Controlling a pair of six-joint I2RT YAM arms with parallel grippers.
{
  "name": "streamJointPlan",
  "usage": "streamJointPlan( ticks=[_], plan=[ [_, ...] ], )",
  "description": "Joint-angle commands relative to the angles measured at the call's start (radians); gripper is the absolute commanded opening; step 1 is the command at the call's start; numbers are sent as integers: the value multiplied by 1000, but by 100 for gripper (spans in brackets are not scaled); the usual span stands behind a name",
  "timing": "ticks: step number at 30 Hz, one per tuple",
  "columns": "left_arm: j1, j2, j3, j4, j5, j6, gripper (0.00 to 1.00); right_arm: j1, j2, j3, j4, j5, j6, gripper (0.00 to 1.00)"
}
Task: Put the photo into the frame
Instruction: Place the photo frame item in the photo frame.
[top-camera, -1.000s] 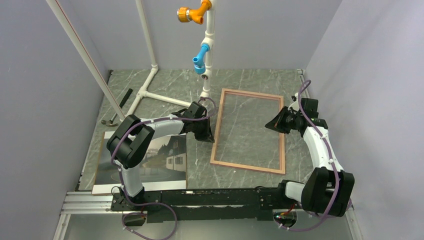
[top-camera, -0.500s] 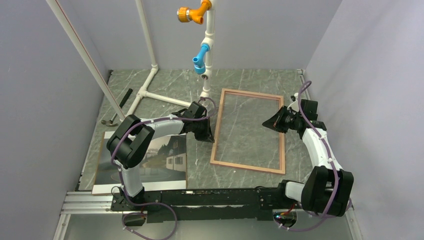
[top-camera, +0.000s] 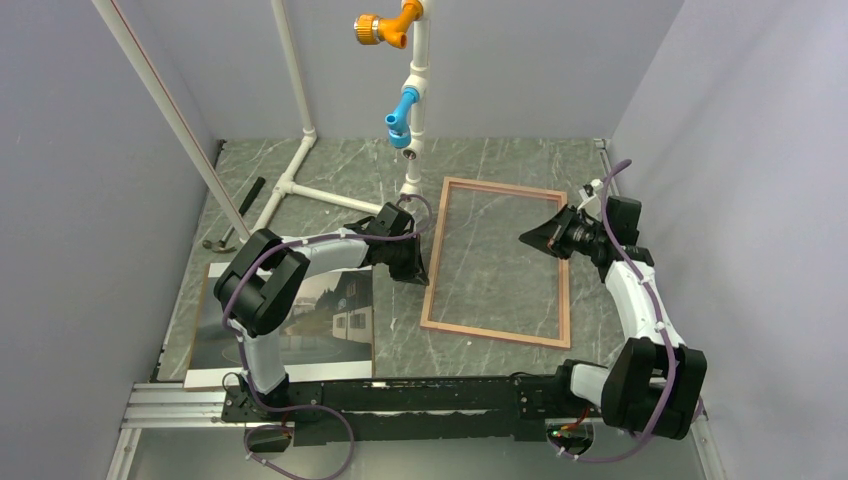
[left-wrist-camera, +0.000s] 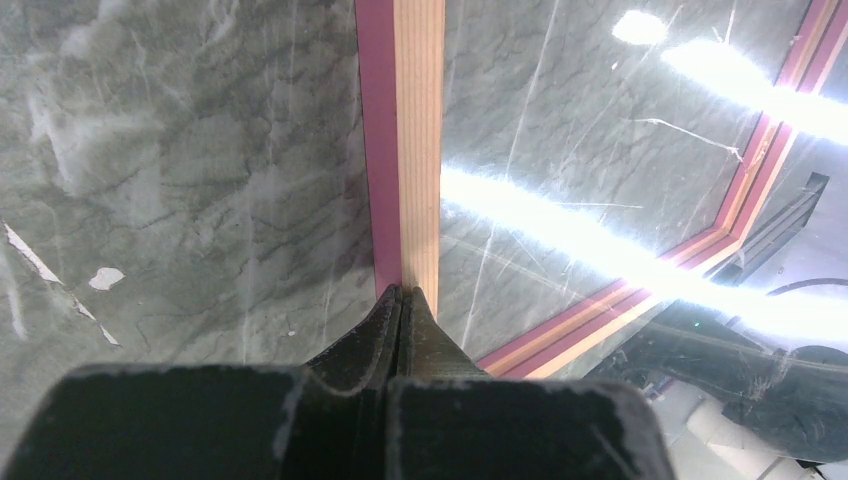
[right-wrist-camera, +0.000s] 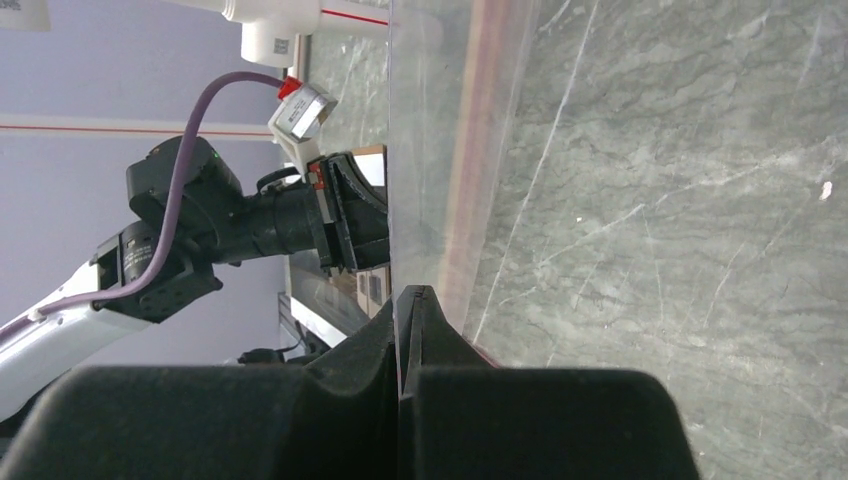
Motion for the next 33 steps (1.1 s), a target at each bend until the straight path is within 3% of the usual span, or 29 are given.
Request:
streamJointPlan(
  ticks=[1,8,24,33],
  plan=[
    [-12,80,-25,-33,-95,35,0,12,18,-8,-38,-7,-25,0],
    [-11,69,-35,-26,-95,34,0,13,41,-19,-59,36,-71,0],
    [-17,37,-55,-23,-108,20,0,13,79,-34,-15,-35,-84,0],
    [-17,66,-28,-40,-96,25,0,18,174,-27,-55,69,-132,0]
  ],
)
